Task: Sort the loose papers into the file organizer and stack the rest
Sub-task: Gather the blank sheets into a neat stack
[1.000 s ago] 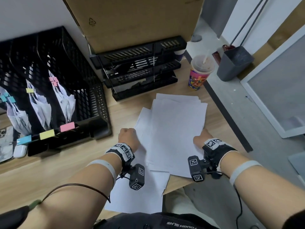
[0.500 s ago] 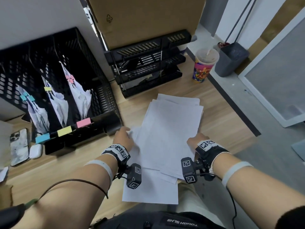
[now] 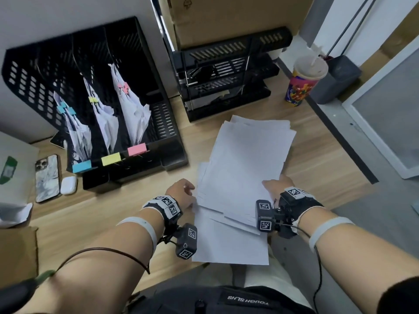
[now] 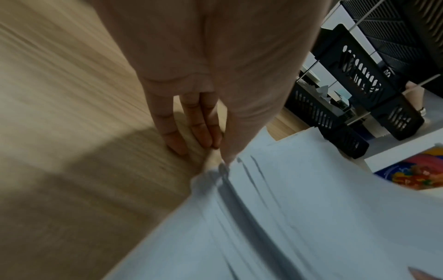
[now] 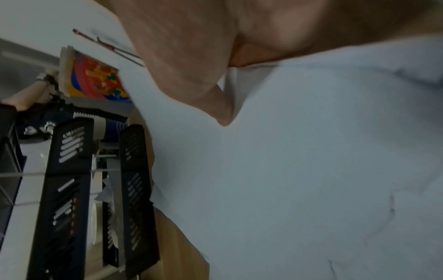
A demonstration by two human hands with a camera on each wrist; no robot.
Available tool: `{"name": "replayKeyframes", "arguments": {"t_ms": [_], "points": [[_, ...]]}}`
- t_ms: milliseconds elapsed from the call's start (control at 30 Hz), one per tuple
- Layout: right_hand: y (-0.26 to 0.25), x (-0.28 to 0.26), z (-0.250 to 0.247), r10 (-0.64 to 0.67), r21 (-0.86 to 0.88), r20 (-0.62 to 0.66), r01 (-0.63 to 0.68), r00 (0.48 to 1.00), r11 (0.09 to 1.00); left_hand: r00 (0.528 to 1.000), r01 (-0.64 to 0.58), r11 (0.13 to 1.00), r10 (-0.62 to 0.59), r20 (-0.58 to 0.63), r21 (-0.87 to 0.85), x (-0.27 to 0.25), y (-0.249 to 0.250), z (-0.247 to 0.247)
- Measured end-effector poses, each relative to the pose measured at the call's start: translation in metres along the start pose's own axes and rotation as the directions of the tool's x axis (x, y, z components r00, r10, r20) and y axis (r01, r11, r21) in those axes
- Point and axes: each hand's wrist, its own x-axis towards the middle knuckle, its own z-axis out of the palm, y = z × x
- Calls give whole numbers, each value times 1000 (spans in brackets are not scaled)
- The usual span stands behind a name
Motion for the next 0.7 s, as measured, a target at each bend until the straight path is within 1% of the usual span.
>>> {"name": "replayKeyframes", "arguments": {"t_ms": [67, 133, 167, 267, 333, 400, 433, 533, 600, 633, 700], "points": [[-1, 1, -8, -30, 54, -24, 31, 999, 998, 999, -20, 995, 18, 27, 98, -4, 1, 2], [-6, 0, -16, -30, 61, -41, 32, 999, 998, 998, -51, 983, 42, 54, 174, -8, 4, 3], [-8, 0, -21, -17, 62, -60, 20, 998, 998, 996, -68, 976, 56, 67, 207, -8, 7, 5], [-10, -1, -36, 32, 161, -90, -17, 995, 987, 983, -168, 951, 140, 122, 259, -10, 11, 10], [-6, 1, -43, 10, 168, -89, 5, 996, 986, 970, -229, 924, 188, 156, 307, -11, 10, 15], [-2, -4, -52, 6, 208, -97, 14, 995, 978, 961, -270, 872, 216, 174, 408, -11, 11, 20], [1, -6, -56, 12, 209, -96, 8, 995, 978, 962, -267, 854, 210, 175, 446, -10, 14, 20], [10, -8, -62, 30, 191, -35, -22, 999, 981, 972, -226, 856, 167, 165, 465, -1, 26, 19], [17, -9, -60, 21, 199, -12, -19, 1000, 980, 979, -199, 839, 145, 144, 507, 10, 37, 16], [18, -11, -57, 11, 200, -6, -9, 1000, 980, 982, -187, 840, 140, 130, 508, 16, 42, 14], [20, -13, -48, -15, 180, 27, 10, 1000, 984, 987, -160, 877, 128, 102, 453, 23, 52, 8]]}}
